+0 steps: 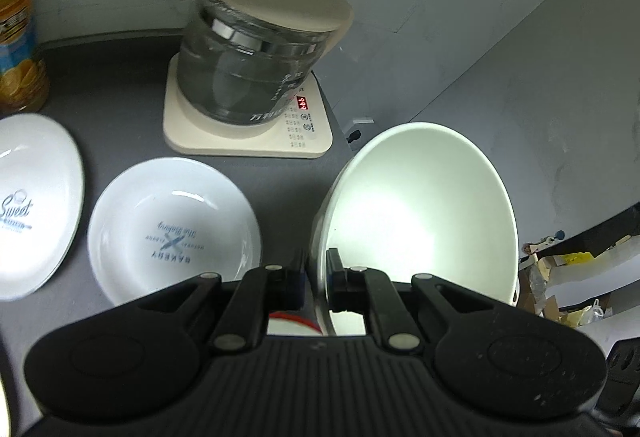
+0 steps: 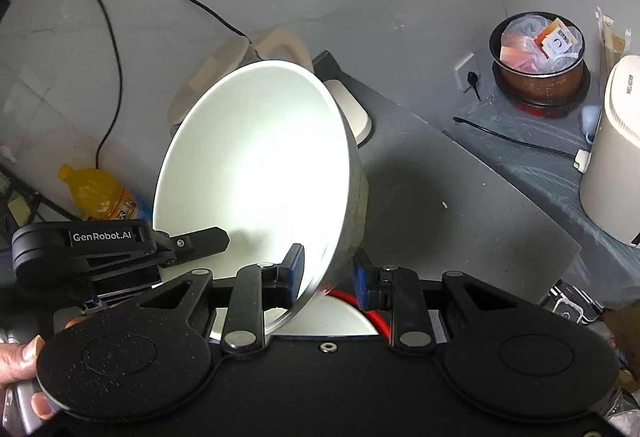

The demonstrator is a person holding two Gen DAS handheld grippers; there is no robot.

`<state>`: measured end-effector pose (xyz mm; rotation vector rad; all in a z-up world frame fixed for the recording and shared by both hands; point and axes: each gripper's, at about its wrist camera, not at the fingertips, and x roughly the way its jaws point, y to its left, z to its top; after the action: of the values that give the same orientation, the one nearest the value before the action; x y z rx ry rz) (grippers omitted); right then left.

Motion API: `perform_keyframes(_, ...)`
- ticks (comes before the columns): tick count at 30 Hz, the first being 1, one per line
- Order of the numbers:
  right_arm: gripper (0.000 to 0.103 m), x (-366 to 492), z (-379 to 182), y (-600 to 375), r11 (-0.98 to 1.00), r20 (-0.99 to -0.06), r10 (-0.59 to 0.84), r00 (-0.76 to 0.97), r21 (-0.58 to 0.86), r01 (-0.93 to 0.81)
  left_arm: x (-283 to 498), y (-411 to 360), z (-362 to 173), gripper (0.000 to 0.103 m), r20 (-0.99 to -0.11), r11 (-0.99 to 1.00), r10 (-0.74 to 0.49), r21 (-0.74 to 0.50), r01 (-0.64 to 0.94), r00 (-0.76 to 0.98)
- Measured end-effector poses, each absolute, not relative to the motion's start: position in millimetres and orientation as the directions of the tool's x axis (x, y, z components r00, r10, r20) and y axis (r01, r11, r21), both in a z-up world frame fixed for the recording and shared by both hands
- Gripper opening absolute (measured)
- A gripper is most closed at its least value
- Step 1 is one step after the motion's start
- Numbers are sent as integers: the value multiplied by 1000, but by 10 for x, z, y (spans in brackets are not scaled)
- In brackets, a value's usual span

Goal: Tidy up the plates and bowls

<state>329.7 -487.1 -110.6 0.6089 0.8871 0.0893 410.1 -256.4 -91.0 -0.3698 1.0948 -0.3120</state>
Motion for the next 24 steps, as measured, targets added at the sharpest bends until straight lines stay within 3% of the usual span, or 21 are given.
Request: perform_keyframes(24, 26, 2861, -1069, -4573, 873, -728, 366, 580, 484, 56, 3501, -2251, -750, 9, -813, 895, -440, -431, 115, 380)
